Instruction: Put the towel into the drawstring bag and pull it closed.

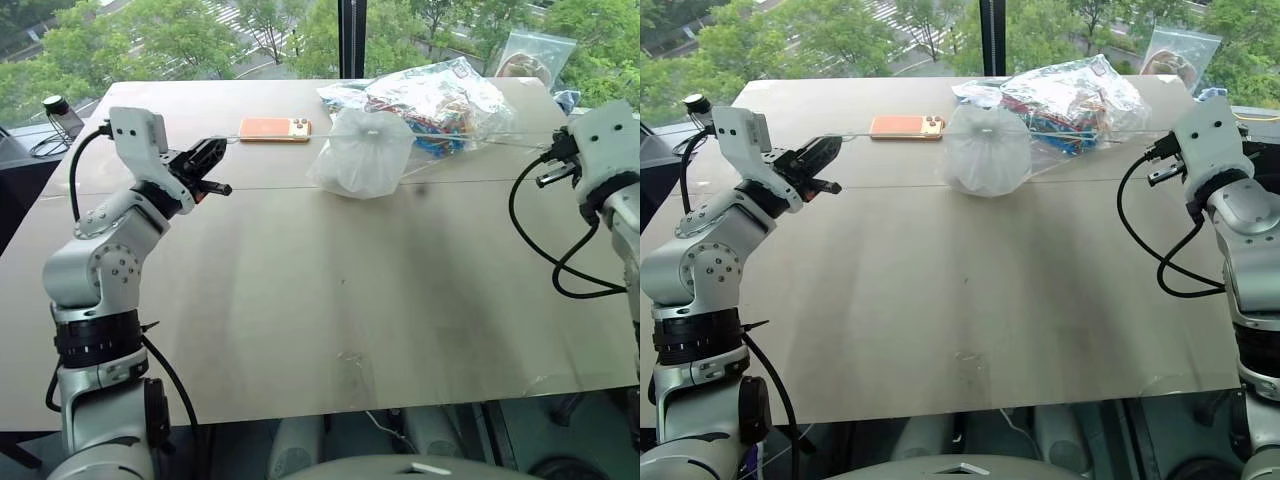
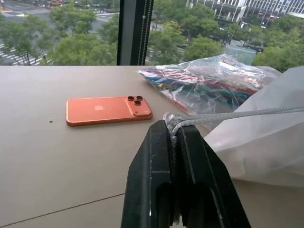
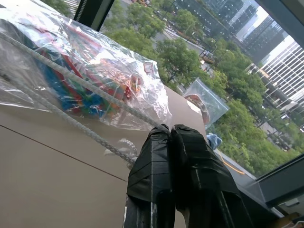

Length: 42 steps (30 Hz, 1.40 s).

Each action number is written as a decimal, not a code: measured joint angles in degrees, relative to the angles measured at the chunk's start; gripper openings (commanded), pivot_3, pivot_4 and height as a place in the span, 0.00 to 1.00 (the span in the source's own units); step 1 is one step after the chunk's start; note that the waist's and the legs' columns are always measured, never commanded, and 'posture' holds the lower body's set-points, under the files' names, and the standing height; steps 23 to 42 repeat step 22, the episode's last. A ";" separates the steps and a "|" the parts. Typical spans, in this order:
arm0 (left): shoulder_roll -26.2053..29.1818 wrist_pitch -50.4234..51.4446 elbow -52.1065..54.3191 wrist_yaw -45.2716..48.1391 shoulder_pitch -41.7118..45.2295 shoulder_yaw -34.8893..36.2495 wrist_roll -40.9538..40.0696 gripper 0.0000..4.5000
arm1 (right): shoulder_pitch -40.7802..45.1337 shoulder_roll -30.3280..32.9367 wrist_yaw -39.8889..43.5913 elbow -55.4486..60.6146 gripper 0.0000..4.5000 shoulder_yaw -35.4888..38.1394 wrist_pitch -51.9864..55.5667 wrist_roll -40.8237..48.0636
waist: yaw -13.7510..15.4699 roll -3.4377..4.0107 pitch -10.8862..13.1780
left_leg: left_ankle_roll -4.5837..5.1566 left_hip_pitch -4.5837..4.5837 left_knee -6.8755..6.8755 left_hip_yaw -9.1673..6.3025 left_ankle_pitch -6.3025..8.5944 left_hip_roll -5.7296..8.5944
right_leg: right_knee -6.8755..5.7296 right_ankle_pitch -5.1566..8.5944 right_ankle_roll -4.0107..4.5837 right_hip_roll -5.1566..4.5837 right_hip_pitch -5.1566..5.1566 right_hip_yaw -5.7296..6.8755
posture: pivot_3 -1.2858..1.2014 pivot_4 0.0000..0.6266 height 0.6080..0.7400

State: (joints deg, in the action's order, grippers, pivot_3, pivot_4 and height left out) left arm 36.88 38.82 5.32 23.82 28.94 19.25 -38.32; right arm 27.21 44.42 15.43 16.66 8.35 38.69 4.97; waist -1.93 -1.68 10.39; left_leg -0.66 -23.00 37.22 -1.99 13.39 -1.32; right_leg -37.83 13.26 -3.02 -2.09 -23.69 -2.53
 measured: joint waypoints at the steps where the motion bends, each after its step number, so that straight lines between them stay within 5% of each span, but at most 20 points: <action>1: -0.03 0.57 0.83 0.81 -1.01 -0.03 -0.63 0.00 | -0.59 0.13 1.23 0.16 0.01 0.93 -0.01 0.90 | -0.01 0.00 0.00 | 0.00 0.00 0.00 0.01 0.00 0.00 | -0.01 0.00 0.00 0.00 0.00 0.00 | 0.52 0.24 0.95; 4: 0.12 1.08 4.97 3.57 -7.45 -0.14 -1.29 0.00 | -6.18 -0.63 8.19 3.75 0.01 2.88 0.95 7.14 | -0.31 -0.01 0.00 | 0.01 0.03 -0.10 0.00 0.01 -0.04 | 0.05 0.00 0.01 0.01 0.01 -0.01 | 0.52 0.24 0.95; 5: 0.20 1.26 7.07 5.27 -10.39 -0.90 -1.61 0.07 | -8.37 -1.82 10.29 5.23 0.07 2.86 1.19 9.36 | -0.45 0.00 0.00 | 0.01 0.02 -0.13 0.01 0.01 -0.04 | 0.05 0.00 0.01 0.01 0.00 -0.01 | 0.52 0.24 0.95; 11: 0.02 -0.60 15.35 12.51 -22.07 -4.00 -2.45 0.64 | -19.01 -2.98 16.95 9.56 0.64 1.49 -0.79 13.64 | -0.05 0.03 0.01 | 0.01 0.06 -0.07 0.02 0.01 -0.03 | 0.04 0.02 0.02 0.00 0.03 -0.01 | 0.52 0.24 0.95; 15: 2.44 -3.58 15.58 17.96 -34.46 -3.22 -0.35 0.99 | -34.35 -0.98 25.18 11.71 1.00 4.45 -4.56 16.26 | 0.10 0.04 0.01 | 0.01 0.06 -0.10 0.04 0.01 -0.05 | 0.08 0.16 0.21 0.00 0.02 -0.01 | 0.52 0.24 0.95; 22: 3.73 -8.81 16.37 22.31 -46.50 3.32 2.10 0.99 | -49.74 -1.73 32.08 13.92 1.00 15.11 -13.22 17.95 | 0.24 -0.01 -0.04 | 0.01 0.21 0.02 0.12 0.02 -0.14 | 0.08 0.31 0.01 0.00 0.09 -0.03 | 0.52 0.24 0.95; 42: 3.73 -8.81 16.37 22.31 -46.50 3.32 2.10 0.99 | -49.74 -1.73 32.08 13.92 1.00 15.11 -13.22 17.95 | 0.24 -0.01 -0.04 | 0.01 0.21 0.02 0.12 0.02 -0.14 | 0.08 0.31 0.01 0.00 0.09 -0.03 | 0.52 0.24 0.95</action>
